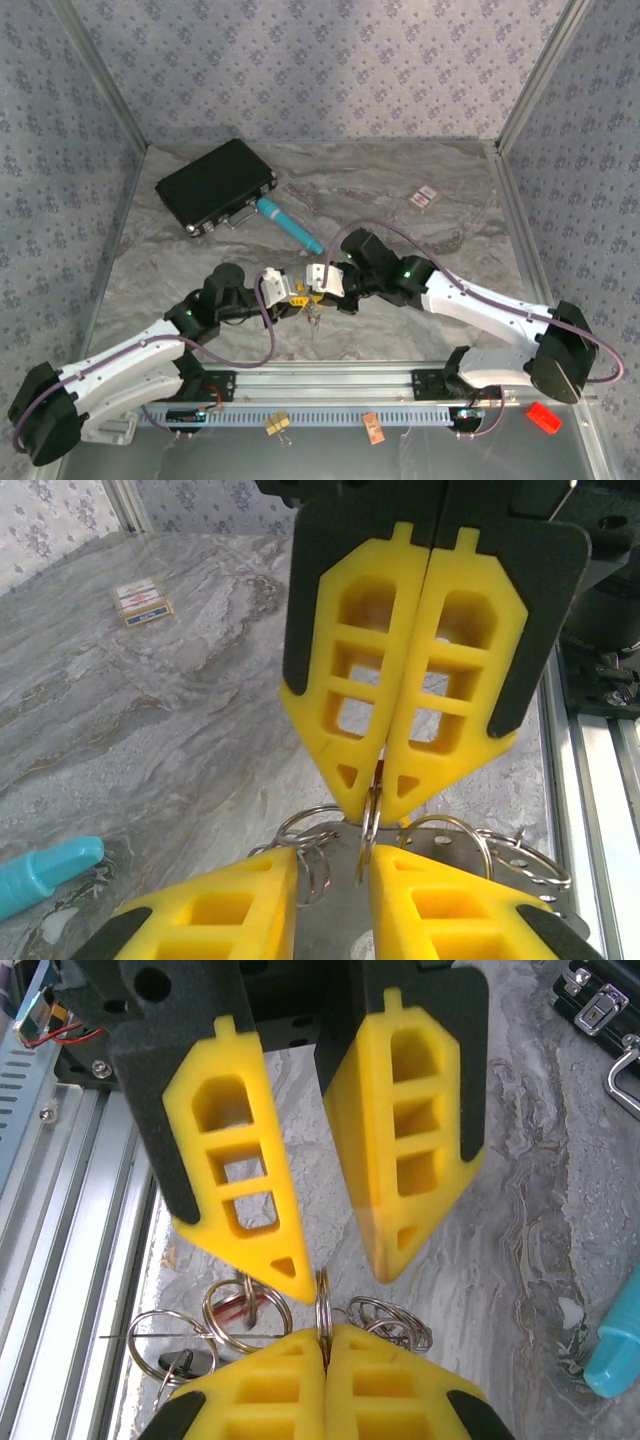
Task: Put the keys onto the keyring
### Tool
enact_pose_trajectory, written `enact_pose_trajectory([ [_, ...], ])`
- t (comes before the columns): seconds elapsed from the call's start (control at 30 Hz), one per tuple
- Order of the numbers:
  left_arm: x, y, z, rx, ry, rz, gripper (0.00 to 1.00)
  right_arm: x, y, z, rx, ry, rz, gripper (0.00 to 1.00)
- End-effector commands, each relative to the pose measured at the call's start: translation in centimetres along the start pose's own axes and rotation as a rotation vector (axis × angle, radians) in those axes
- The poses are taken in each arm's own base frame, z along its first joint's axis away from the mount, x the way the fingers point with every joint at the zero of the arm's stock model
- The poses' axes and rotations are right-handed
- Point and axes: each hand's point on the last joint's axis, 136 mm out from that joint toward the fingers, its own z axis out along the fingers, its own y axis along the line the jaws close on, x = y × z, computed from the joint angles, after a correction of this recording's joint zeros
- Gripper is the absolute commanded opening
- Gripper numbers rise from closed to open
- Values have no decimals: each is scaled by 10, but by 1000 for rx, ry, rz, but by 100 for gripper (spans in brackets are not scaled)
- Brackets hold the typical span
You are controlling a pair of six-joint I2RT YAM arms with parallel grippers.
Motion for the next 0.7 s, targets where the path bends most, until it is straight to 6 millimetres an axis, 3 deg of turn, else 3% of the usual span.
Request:
enact_pose_trajectory([
  [0.0, -14, -4, 0, 32, -27, 33, 22, 1, 0, 1, 3, 45, -26, 0],
  [0.17, -18, -3, 1, 34, -39, 46, 14, -5, 5, 4, -15, 33, -40, 0],
  [0.3, -21, -6, 0, 44, -53, 58, 0, -8, 6, 2, -26, -8, -7, 2],
  [0.4, -23, -7, 0, 50, -82, 56, 0, -11, 5, -6, -32, -122, 71, 21],
  [0.43, -24, -8, 0, 53, -96, 49, 0, -12, 3, -9, -34, -161, 95, 24],
  [0.67, -23, -11, 2, 72, -142, 22, 0, -7, 2, -6, -42, -230, 161, 23],
])
